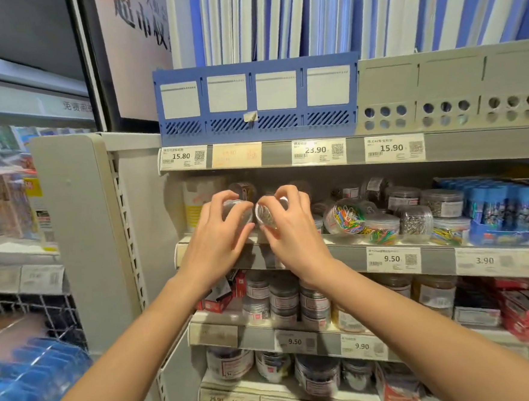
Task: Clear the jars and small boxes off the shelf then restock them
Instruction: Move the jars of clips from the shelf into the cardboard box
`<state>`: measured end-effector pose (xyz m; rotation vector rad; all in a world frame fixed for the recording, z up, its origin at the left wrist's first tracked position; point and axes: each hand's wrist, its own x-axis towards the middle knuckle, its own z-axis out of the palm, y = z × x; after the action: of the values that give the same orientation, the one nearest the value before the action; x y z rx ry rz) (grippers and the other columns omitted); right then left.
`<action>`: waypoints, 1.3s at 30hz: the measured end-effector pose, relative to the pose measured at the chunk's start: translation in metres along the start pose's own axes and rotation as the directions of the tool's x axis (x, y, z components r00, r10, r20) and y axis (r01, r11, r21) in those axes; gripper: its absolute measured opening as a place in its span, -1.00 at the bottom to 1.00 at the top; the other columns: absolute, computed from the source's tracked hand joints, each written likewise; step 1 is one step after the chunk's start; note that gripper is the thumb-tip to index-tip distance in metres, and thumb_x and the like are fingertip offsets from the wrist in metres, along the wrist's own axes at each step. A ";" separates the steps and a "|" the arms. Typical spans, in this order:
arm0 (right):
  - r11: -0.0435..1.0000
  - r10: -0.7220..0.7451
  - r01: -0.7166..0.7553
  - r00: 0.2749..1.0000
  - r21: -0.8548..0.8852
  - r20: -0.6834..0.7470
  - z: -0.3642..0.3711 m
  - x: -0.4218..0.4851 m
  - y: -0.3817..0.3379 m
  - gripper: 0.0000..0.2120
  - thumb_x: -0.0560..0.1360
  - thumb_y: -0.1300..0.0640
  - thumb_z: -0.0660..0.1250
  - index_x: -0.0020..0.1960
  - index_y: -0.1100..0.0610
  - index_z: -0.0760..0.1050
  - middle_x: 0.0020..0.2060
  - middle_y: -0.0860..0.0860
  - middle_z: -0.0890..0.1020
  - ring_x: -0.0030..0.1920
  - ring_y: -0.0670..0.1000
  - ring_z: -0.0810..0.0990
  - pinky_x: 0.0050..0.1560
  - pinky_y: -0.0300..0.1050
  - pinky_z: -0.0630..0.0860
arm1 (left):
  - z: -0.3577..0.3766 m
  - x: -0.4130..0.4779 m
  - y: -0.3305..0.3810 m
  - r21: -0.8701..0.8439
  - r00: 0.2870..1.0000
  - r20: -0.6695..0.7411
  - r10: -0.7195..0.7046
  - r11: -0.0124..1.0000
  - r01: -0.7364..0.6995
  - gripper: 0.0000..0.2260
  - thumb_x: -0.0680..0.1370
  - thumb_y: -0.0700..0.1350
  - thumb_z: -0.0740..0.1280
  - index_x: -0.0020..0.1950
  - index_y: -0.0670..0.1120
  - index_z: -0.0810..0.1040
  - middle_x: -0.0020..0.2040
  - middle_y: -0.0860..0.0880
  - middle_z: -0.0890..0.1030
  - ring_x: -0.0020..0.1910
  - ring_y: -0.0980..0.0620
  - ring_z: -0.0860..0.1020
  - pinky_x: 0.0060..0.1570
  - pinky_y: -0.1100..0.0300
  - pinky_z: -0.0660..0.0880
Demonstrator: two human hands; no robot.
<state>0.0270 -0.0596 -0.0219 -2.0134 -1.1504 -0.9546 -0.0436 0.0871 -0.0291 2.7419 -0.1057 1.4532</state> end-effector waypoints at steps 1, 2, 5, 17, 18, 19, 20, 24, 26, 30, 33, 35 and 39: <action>1.000 0.000 -0.001 1.000 0.031 0.018 -0.004 -0.003 -0.004 -0.75 0.47 0.24 0.36 0.14 0.15 0.47 0.19 0.17 0.37 0.19 0.21 0.34 0.18 0.07 0.41 | -0.007 -0.007 0.005 0.010 1.000 0.021 -0.008 1.000 0.008 -0.72 0.56 -0.04 0.27 0.24 -0.09 0.47 0.25 -0.12 0.35 0.16 -0.15 0.43 0.13 -0.03 0.48; 0.999 -0.004 0.002 0.999 0.047 0.040 -0.007 -0.006 -0.006 -0.72 0.47 0.23 0.36 0.17 0.15 0.47 0.24 0.18 0.36 0.22 0.22 0.33 0.20 0.07 0.39 | -0.012 -0.011 0.009 0.016 0.999 0.036 -0.020 1.000 0.019 -0.72 0.56 -0.02 0.26 0.24 -0.09 0.47 0.26 -0.12 0.35 0.17 -0.15 0.43 0.11 -0.04 0.49; 0.993 -0.077 0.065 0.989 0.098 0.123 -0.011 -0.021 -0.020 -0.64 0.48 0.20 0.35 0.27 0.13 0.45 0.33 0.22 0.33 0.31 0.25 0.28 0.26 0.11 0.36 | -0.033 -0.032 0.019 0.067 0.993 0.075 -0.091 0.994 0.086 -0.69 0.57 0.01 0.22 0.28 -0.06 0.44 0.28 -0.13 0.34 0.23 -0.17 0.41 0.12 -0.06 0.49; 0.854 -0.395 0.193 0.844 0.482 0.362 0.036 -0.101 -0.159 -0.45 0.44 0.17 0.38 0.40 0.10 0.35 0.13 0.18 0.42 0.23 0.17 0.31 0.26 -0.04 0.29 | -0.177 -0.210 0.013 0.558 0.896 0.204 -0.395 0.799 0.225 -0.62 0.58 0.03 0.15 0.29 -0.15 0.45 0.18 -0.28 0.46 0.05 -0.28 0.48 0.00 -0.08 0.53; 0.829 -0.432 0.206 0.826 0.520 0.362 0.042 -0.109 -0.175 -0.45 0.43 0.18 0.38 0.40 0.11 0.36 0.13 0.18 0.42 0.22 0.18 0.31 0.26 -0.03 0.30 | -0.193 -0.228 0.013 0.591 0.877 0.211 -0.432 0.771 0.238 -0.64 0.59 0.03 0.18 0.28 -0.14 0.45 0.17 -0.28 0.46 0.03 -0.29 0.48 -0.01 -0.08 0.53; 0.802 -0.469 0.220 0.808 0.555 0.358 0.047 -0.117 -0.192 -0.45 0.43 0.18 0.39 0.39 0.12 0.36 0.14 0.19 0.41 0.22 0.19 0.32 0.26 0.00 0.31 | -0.209 -0.245 0.014 0.623 0.858 0.205 -0.470 0.739 0.256 -0.67 0.59 0.01 0.22 0.27 -0.15 0.47 0.17 -0.29 0.46 0.02 -0.29 0.48 -0.02 -0.08 0.53; 0.777 -0.504 0.234 0.788 0.585 0.354 0.053 -0.125 -0.209 -0.46 0.43 0.18 0.39 0.39 0.13 0.37 0.15 0.19 0.40 0.21 0.20 0.32 0.26 0.02 0.32 | -0.224 -0.262 0.016 0.648 0.836 0.198 -0.512 0.708 0.281 -0.68 0.58 -0.02 0.27 0.26 -0.15 0.50 0.16 -0.29 0.46 0.02 -0.29 0.48 -0.03 -0.08 0.53; 0.691 -0.625 0.290 0.701 0.662 0.345 0.072 -0.154 -0.277 -0.48 0.46 0.15 0.38 0.39 0.12 0.36 0.16 0.20 0.36 0.21 0.20 0.29 0.22 0.03 0.31 | -0.275 -0.322 0.032 0.730 0.702 0.193 -0.685 0.579 0.364 -0.65 0.54 -0.04 0.35 0.31 -0.06 0.47 0.28 -0.25 0.38 0.17 -0.22 0.42 0.04 0.00 0.51; 0.645 -0.680 0.317 0.653 0.695 0.333 0.084 -0.172 -0.311 -0.49 0.45 0.15 0.39 0.37 0.12 0.38 0.16 0.20 0.35 0.21 0.20 0.29 0.23 0.04 0.33 | -0.292 -0.354 0.037 0.785 0.598 0.163 -0.785 0.471 0.403 -0.63 0.55 -0.01 0.33 0.34 -0.02 0.41 0.33 -0.20 0.33 0.24 -0.15 0.37 0.11 0.06 0.49; 0.584 -0.775 0.390 0.530 0.712 0.345 0.113 -0.212 -0.367 -0.55 0.49 0.11 0.35 0.36 0.04 0.38 0.22 0.16 0.32 0.25 0.18 0.27 0.23 0.05 0.34 | -0.310 -0.416 0.040 0.808 0.441 0.152 -0.884 0.368 0.460 -0.64 0.49 -0.03 0.42 0.25 -0.04 0.47 0.21 -0.22 0.41 0.08 -0.19 0.46 -0.03 0.07 0.50; 0.556 -0.821 0.433 0.419 0.710 0.388 0.137 -0.245 -0.396 -0.62 0.54 0.08 0.28 0.34 0.00 0.34 0.22 0.11 0.29 0.23 0.14 0.26 0.18 0.02 0.35 | -0.307 -0.457 0.037 0.820 0.266 0.141 -0.954 0.263 0.509 -0.68 0.58 0.00 0.29 0.30 -0.02 0.36 0.26 -0.15 0.30 0.14 -0.12 0.36 0.05 0.10 0.45; 0.535 -0.841 0.444 0.354 0.719 0.409 0.156 -0.269 -0.410 -0.64 0.56 0.08 0.24 0.34 0.01 0.33 0.18 0.11 0.30 0.19 0.14 0.27 0.12 0.01 0.37 | -0.301 -0.487 0.032 0.820 0.113 0.126 -0.986 0.168 0.547 -0.72 0.61 0.00 0.22 0.30 -0.01 0.31 0.25 -0.13 0.26 0.16 -0.09 0.30 0.07 0.08 0.47; 0.525 -0.846 0.410 0.149 0.746 0.513 0.190 -0.322 -0.421 -0.59 0.55 0.10 0.21 0.39 0.04 0.33 0.19 0.20 0.33 0.22 0.23 0.28 0.15 0.04 0.36 | -0.278 -0.542 0.029 0.812 -0.163 0.185 -0.969 0.057 0.581 -0.72 0.61 -0.04 0.21 0.30 -0.06 0.34 0.30 -0.21 0.24 0.25 -0.23 0.28 0.18 -0.05 0.39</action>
<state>-0.4100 0.1283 -0.3235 -1.4531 -2.7151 0.2228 -0.5788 0.0992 -0.3212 2.2273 1.9404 -0.2446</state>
